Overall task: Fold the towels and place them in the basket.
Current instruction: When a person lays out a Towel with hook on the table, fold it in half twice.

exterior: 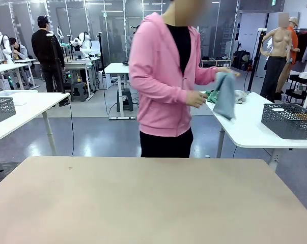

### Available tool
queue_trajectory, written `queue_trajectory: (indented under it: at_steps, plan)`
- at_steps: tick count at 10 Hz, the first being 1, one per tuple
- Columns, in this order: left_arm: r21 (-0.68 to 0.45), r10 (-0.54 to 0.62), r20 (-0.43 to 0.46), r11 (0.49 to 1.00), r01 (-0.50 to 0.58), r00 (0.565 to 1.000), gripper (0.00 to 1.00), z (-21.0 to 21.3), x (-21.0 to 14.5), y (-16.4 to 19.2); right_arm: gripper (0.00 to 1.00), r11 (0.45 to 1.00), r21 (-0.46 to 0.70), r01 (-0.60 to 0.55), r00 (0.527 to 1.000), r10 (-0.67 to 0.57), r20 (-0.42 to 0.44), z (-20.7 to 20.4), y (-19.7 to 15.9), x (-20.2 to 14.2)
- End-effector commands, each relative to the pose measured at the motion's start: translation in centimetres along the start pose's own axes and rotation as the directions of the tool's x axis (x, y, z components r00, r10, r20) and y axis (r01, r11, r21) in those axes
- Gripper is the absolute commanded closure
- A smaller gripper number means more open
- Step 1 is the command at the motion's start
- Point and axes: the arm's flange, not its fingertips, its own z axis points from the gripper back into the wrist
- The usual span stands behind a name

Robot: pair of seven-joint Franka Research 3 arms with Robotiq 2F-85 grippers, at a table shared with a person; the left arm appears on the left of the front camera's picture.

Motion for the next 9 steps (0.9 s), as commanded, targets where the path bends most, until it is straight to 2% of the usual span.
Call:
queue_trajectory:
  at_steps: [1, 9]
  plan:
    - [-0.002, -0.003, 0.002, 1.000, 0.003, 1.000, 0.00, 0.09, 0.15, -0.02, 0.00, 1.000, 0.007, -0.004, 1.000, 0.004, 0.003, 0.00, 0.00, 0.06]
    - [-0.002, -0.003, 0.002, 1.000, 0.003, 1.000, 0.00, 0.09, 0.15, -0.02, 0.00, 1.000, 0.007, -0.004, 1.000, 0.004, 0.003, 0.00, 0.00, 0.06]
